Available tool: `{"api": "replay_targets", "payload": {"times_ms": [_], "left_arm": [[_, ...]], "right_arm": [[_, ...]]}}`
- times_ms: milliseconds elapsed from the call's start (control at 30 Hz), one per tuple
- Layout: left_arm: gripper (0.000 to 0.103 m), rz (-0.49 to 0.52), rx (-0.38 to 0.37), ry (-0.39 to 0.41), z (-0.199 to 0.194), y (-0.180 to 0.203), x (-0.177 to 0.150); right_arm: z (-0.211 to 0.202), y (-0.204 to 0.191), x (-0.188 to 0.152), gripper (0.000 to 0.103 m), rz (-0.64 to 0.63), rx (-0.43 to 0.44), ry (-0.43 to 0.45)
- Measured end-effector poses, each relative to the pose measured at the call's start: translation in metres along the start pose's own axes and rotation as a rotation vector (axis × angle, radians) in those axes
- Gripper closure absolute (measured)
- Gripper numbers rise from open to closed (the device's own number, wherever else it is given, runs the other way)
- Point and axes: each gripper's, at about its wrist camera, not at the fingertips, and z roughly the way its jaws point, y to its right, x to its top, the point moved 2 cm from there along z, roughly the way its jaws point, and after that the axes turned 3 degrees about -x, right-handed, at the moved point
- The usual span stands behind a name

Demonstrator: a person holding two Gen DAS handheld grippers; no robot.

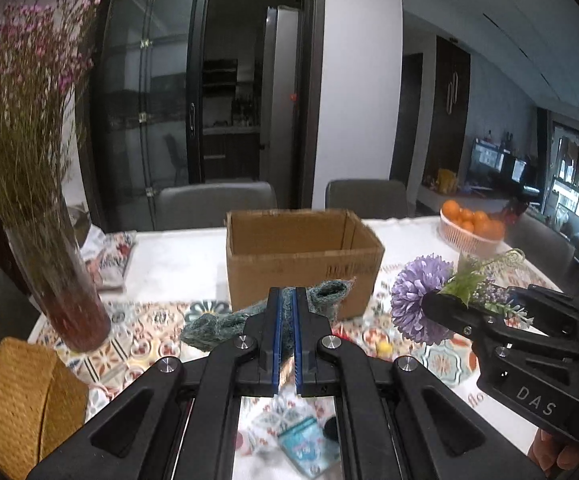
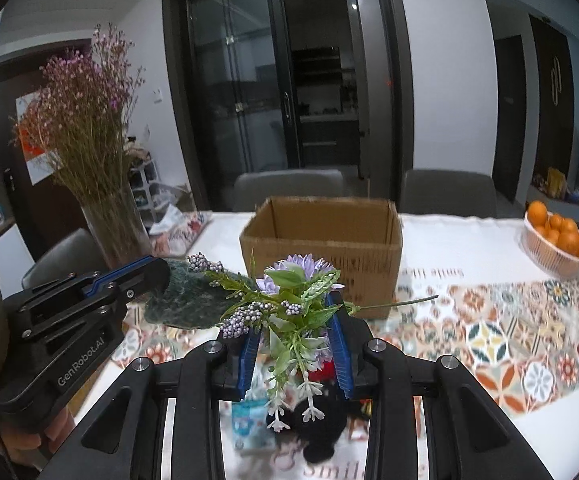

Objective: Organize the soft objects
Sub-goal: 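Carry the glove and flower sprig into the cardboard box and open both grippers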

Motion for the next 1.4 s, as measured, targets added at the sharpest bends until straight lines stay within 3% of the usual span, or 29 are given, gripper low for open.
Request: {"api": "replay_targets", "payload": {"times_ms": [433, 867, 1167, 1400], "left_arm": [[0.096, 0.021, 0.031, 0.11, 0.018, -0.002, 0.055], [0.096, 0.051, 0.024, 0.158, 0.061, -0.009, 0.103], [0.096, 0.059, -0.008, 0.144, 0.105, -0.015, 0.129], [0.096, 0.058, -0.03, 0.069, 0.148, -0.02, 0.133]], "right_arm": [[0.027, 0.016, 0.059, 0.069, 0.005, 0.048, 0.06], [0.078, 0.036, 0.107, 0.069, 0.034, 0.106, 0.037], [0.122, 0.044, 0.137, 0.069, 0.021, 0.121, -0.008], [0.167, 0.051, 0.134, 0.069, 0.014, 0.134, -0.093]]}}
